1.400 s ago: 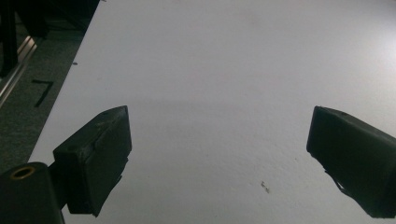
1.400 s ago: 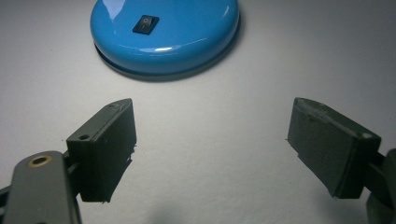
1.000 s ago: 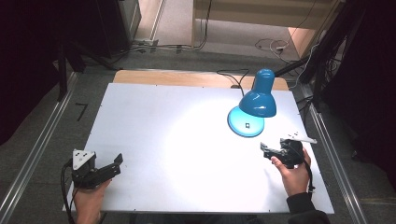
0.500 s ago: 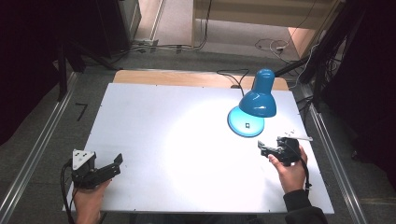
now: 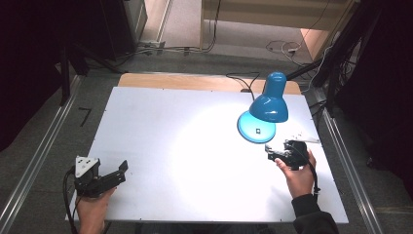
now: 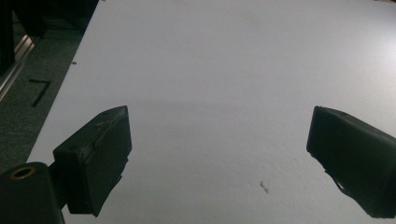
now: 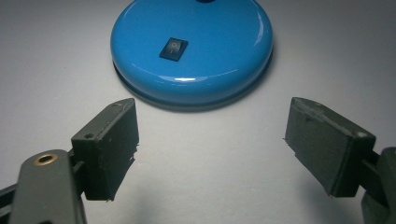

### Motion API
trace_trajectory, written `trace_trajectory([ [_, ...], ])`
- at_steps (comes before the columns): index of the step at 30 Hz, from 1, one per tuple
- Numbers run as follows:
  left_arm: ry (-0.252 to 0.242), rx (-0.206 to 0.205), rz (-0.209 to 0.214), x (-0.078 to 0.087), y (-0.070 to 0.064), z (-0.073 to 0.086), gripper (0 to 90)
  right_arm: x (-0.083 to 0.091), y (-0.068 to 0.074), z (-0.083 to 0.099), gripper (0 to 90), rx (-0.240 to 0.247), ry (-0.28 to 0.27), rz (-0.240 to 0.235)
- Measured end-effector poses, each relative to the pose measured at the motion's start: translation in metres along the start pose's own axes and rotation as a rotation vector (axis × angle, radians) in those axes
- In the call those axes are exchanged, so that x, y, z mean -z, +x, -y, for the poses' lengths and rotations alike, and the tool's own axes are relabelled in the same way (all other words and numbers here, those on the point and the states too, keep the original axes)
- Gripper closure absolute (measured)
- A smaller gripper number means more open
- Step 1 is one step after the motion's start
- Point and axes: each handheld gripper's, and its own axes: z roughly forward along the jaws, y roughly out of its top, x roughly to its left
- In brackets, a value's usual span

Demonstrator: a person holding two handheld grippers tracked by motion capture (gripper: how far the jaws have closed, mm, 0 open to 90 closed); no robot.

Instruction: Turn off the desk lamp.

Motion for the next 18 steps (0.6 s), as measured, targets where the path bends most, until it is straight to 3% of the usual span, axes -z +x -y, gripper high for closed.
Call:
trace_trajectory([
  [18,0.001,-0.002,0.003,0.000,0.000,0.000,7.3,-0.006,0.011,-0.009,23.5,0.005,-0.027,-0.004],
])
